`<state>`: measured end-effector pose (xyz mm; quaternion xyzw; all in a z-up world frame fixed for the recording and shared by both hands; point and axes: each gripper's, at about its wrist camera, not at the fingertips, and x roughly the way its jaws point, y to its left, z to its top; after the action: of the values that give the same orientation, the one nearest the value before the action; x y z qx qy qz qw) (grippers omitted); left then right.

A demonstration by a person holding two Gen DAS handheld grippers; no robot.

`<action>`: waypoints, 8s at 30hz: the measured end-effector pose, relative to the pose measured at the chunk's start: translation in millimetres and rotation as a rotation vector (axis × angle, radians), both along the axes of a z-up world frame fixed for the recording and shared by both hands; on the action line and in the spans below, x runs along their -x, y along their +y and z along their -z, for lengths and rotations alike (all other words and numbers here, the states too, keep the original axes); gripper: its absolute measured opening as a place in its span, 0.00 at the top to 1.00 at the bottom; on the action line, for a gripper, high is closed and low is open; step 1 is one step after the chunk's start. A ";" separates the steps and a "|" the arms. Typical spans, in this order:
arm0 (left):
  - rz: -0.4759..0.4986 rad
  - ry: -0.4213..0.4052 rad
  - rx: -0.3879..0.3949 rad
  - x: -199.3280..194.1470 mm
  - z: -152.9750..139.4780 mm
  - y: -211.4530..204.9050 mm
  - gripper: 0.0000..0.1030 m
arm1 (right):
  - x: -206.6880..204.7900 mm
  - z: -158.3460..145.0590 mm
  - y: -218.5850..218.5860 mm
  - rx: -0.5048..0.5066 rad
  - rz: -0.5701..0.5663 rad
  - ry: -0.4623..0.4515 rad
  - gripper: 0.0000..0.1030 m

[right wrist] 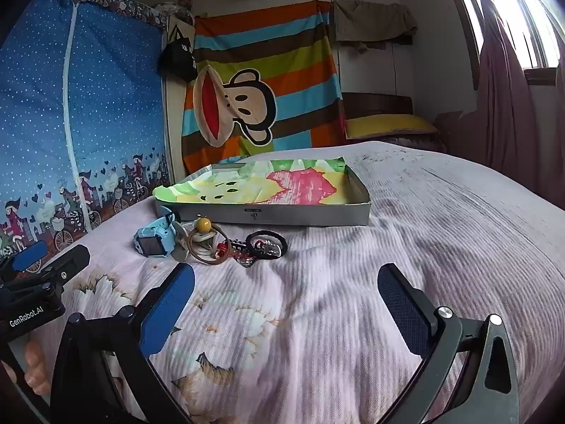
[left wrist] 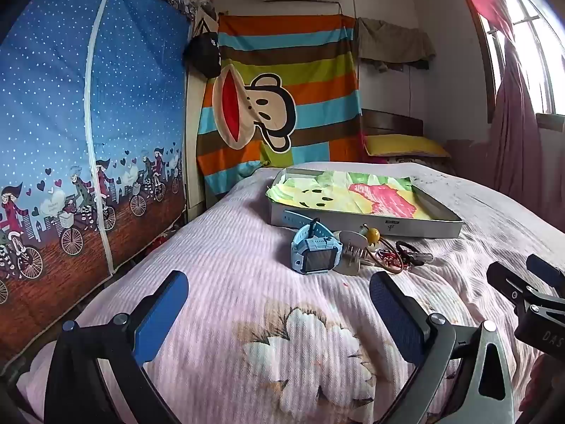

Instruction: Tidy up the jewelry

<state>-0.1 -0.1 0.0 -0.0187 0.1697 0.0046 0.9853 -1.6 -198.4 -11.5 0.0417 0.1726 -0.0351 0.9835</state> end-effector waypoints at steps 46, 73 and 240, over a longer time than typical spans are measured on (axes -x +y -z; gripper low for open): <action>-0.002 -0.018 -0.011 3.1 -3.3 -2.0 0.00 | 1.8 -0.7 -1.4 -0.008 -0.003 -0.002 0.01; -0.001 -0.019 -0.011 3.6 -3.2 -2.6 0.00 | 3.1 -2.3 -1.3 -0.010 -0.005 -0.004 0.01; 0.290 0.443 0.048 -270.7 -4.7 -34.8 0.72 | -287.7 18.0 3.2 -0.220 -0.321 0.366 0.97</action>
<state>270.7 -34.9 4.8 -0.0159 0.3823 -0.1365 0.9138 286.1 -195.2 -29.5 0.1133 0.3548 0.1336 0.9184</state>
